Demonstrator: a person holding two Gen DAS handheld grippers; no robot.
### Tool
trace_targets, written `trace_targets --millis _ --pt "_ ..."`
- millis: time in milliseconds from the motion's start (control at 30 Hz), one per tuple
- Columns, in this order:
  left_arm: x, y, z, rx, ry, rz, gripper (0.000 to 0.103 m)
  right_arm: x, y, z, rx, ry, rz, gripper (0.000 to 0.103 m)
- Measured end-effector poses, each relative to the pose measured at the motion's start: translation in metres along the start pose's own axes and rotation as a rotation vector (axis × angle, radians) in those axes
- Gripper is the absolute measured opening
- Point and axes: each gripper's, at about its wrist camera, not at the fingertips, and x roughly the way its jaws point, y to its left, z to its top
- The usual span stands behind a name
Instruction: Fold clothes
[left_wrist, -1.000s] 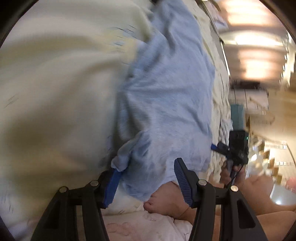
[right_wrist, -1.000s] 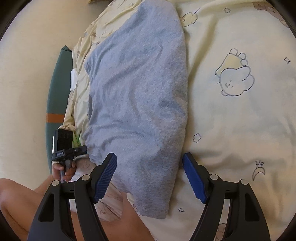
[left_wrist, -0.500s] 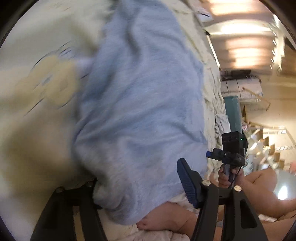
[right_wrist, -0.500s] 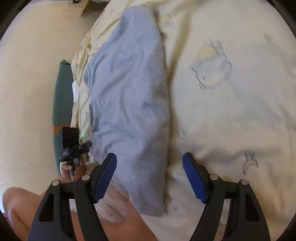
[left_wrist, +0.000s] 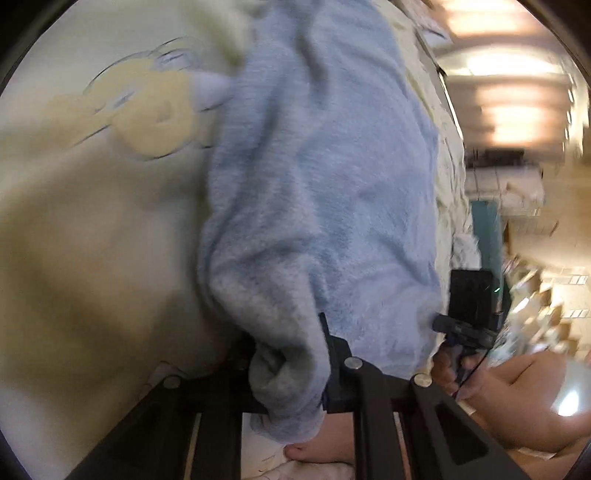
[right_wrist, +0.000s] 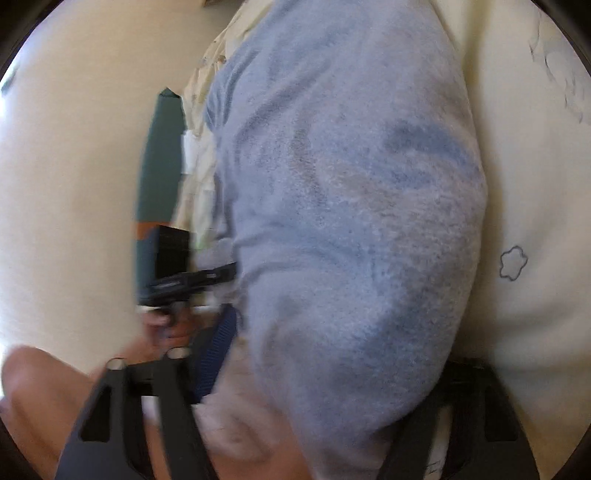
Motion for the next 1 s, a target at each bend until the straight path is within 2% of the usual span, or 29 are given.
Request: trace_targets --millis 33,67,200,300,400,500,567,767,900,1000 --pt "0.000 -0.006 -0.001 0.030 0.004 0.013 0.008 -0.003 -0.003 -0.003 0.027 -0.006 -0.015 0.016" --pt "-0.007 -0.012 0.001 0.047 -0.015 -0.003 0.007 -0.005 -0.004 -0.004 0.040 -0.010 -0.010 0.014" --pt "-0.045 -0.035 0.010 0.099 -0.119 -0.107 0.007 -0.024 0.018 0.009 0.029 -0.058 0.048 0.012" --pt "-0.080 -0.053 0.025 0.124 -0.222 -0.161 0.007 -0.057 0.047 0.027 -0.005 -0.168 0.104 0.012" --pt "-0.117 -0.080 0.049 0.171 -0.325 -0.163 0.007 -0.088 0.079 0.052 -0.037 -0.278 0.130 0.012" --pt "-0.152 -0.107 0.083 0.189 -0.427 -0.176 0.007 -0.120 0.113 0.090 -0.054 -0.371 0.161 0.012" --pt "-0.174 -0.124 0.112 0.189 -0.485 -0.182 0.007 -0.131 0.141 0.124 -0.092 -0.402 0.165 0.012" --pt "-0.223 -0.177 0.219 0.200 -0.602 -0.123 0.007 -0.161 0.230 0.228 -0.222 -0.480 0.172 0.011" --pt "-0.263 -0.204 0.272 0.240 -0.669 -0.077 0.007 -0.172 0.271 0.277 -0.296 -0.489 0.182 0.011" --pt "-0.287 -0.217 0.292 0.268 -0.710 -0.057 0.007 -0.174 0.300 0.306 -0.352 -0.491 0.194 0.011"
